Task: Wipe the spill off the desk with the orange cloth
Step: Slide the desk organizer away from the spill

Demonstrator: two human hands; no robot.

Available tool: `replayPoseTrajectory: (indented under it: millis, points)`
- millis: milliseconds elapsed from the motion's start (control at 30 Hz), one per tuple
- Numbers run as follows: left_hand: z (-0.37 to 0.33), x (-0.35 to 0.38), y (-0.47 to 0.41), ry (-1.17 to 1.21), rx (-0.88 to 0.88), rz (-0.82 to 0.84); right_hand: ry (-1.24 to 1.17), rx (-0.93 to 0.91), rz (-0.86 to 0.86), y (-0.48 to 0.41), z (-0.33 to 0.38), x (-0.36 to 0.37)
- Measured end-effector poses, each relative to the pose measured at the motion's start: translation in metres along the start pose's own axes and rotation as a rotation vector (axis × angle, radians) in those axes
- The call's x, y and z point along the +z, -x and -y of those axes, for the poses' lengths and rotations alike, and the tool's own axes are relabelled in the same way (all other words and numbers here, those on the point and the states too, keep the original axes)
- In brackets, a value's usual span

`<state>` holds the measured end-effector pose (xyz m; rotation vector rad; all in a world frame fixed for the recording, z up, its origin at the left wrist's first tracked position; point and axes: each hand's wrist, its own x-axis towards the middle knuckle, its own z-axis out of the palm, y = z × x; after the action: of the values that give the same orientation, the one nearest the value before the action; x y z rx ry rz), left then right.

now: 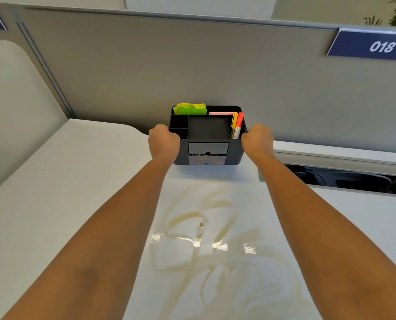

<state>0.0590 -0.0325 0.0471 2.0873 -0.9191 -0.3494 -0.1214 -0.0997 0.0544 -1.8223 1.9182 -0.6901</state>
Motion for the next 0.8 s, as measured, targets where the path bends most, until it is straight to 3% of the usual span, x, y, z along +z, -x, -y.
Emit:
replayPoseTrajectory:
  millis: [533,800]
  points:
    - [0.104,-0.147,-0.066,0.005,-0.146,-0.302,-0.089,-0.218,0.164,0.058,0.161,0.101]
    - [0.157,-0.179,-0.082,-0.056,-0.218,-0.329,-0.098,-0.250,0.232,0.085,0.192,0.156]
